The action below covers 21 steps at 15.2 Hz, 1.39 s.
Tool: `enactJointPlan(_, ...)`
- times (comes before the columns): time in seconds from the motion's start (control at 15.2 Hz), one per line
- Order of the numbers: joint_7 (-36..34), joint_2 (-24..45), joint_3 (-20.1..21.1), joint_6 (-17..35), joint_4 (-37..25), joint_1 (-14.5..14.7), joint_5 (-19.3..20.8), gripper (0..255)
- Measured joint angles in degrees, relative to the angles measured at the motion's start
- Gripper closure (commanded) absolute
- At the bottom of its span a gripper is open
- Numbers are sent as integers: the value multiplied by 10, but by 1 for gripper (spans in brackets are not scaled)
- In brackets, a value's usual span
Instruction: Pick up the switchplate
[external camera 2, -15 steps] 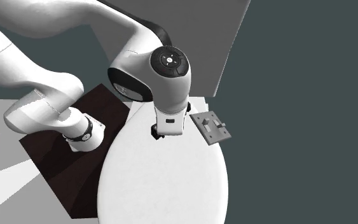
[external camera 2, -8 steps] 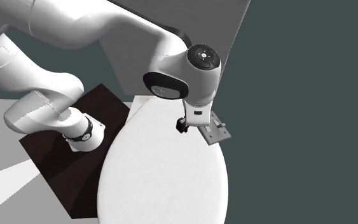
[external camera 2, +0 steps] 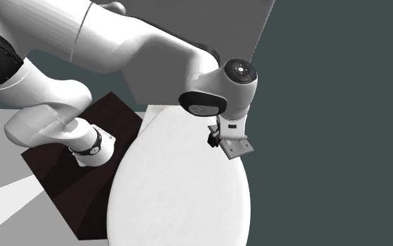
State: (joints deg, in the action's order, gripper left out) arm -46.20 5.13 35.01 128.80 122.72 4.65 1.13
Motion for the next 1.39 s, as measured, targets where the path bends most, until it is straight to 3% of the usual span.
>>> enactJointPlan(0.2,-6,12,-1,20,10,2,9,0)
enactJointPlan(0.26,-8,15,-1,23,11,2,12,255)
enactJointPlan(0.92,-9,16,-2,25,11,3,13,255)
enactJointPlan(1.39,5,-9,0,-18,-11,-2,-7,255)
